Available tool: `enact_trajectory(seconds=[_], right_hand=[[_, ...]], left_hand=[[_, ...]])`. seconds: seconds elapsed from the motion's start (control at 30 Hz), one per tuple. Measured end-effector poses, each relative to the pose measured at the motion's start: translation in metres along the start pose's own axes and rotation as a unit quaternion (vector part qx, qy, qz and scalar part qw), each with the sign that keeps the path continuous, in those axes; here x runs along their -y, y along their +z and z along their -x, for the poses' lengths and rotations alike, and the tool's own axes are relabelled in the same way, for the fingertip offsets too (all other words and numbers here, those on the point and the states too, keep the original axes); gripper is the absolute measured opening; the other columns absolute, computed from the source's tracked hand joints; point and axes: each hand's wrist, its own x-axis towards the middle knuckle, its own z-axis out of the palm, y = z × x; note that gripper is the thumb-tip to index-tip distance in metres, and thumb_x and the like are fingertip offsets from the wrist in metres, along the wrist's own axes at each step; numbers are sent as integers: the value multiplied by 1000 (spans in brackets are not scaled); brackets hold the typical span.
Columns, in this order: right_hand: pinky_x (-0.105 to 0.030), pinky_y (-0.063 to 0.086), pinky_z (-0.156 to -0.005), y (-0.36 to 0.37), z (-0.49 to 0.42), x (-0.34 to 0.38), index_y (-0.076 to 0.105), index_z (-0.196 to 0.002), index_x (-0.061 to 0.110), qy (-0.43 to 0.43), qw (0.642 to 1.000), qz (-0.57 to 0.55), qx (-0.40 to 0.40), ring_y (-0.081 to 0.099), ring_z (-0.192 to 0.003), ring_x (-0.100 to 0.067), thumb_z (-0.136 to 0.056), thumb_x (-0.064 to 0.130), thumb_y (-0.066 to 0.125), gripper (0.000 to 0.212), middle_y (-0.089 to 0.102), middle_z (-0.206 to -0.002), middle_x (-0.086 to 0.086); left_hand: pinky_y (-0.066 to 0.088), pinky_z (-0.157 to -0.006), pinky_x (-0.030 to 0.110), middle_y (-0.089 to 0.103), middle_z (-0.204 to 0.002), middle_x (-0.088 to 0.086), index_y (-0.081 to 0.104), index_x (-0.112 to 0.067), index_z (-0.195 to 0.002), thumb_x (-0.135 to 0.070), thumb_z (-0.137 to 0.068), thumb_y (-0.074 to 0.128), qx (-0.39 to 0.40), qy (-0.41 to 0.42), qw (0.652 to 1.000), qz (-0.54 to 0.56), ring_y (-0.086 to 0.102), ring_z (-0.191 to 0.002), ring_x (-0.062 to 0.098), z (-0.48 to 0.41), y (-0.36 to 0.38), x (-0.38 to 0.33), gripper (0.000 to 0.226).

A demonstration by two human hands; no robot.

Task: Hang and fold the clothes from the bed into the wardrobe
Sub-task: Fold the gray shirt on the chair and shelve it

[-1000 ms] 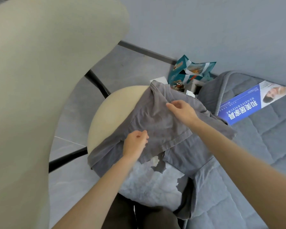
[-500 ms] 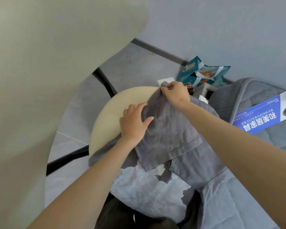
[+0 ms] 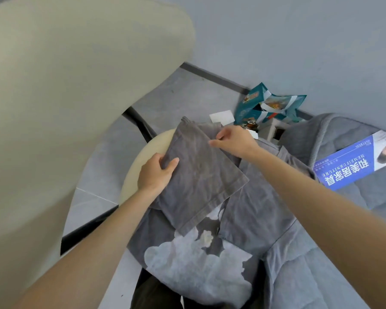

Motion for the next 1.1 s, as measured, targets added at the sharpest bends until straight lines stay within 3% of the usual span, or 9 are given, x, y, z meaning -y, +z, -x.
enact_trajectory(seconds=[0.1,0.2,0.3,0.4,0.47,0.6,0.73,0.9,1.1], right_hand=[[-35,53,-85,7,14,-8,69,-81,27,-26,999,20,2,64,-91,-16,-86,26,67,6,69,-89,6],[-41,50,-93,6,19,-15,71,-96,24,-18,997,-18,-77,62,-100,-16,-89,19,61,14,70,-106,2],[-41,45,-100,-2,27,-29,66,-113,18,2,990,-42,-133,53,-115,-24,-88,13,60,26,61,-121,-6],[-38,35,-102,-17,39,-53,56,-126,19,38,987,-13,-155,35,-128,-29,-83,13,62,43,47,-136,-8],[-41,32,-105,-30,45,-73,44,-137,21,73,990,11,-121,25,-134,-30,-77,17,70,65,36,-144,-8],[-44,28,-110,-48,54,-107,17,-150,28,125,990,59,-35,21,-138,-36,-65,20,82,107,32,-149,-14],[-48,34,-106,-54,54,-119,2,-149,39,139,988,58,-23,36,-127,-40,-61,34,88,123,48,-135,-15],[-49,35,-106,-58,51,-117,20,-146,16,175,981,78,-27,44,-127,-36,-59,36,90,113,50,-134,-15],[-37,41,-87,-46,66,-109,47,-123,12,172,975,110,-83,58,-109,-35,-71,33,82,65,60,-118,-14]], left_hand=[[35,-69,31,60,-92,6,57,-7,-95,-34,-98,49,-49,-9,998,-36,57,-90,28,0,3,-8,27],[41,-81,38,57,-117,14,54,-5,-111,-22,-97,51,-113,-5,991,-69,53,-105,31,8,6,-24,23],[38,-98,40,41,-138,11,44,-11,-134,-19,-94,57,-148,134,969,-145,39,-125,30,17,8,-43,43],[26,-112,36,32,-150,5,35,-16,-145,-20,-96,55,-65,308,925,-212,28,-138,24,10,8,-69,54],[19,-117,37,24,-155,5,27,-18,-149,-22,-96,54,5,351,902,-253,19,-144,23,0,12,-88,59],[11,-119,46,7,-160,10,7,-20,-153,-32,-94,57,112,316,871,-358,4,-148,27,-24,26,-116,79],[20,-115,46,25,-155,13,-3,-23,-153,-46,-84,67,164,260,853,-422,25,-142,31,-58,28,-126,101],[19,-115,51,26,-156,13,-5,-25,-153,-61,-66,75,229,185,854,-429,26,-142,32,-87,29,-133,123],[37,-95,39,45,-126,18,42,-10,-132,-64,-59,78,121,246,842,-465,44,-118,35,-74,30,-134,97]])
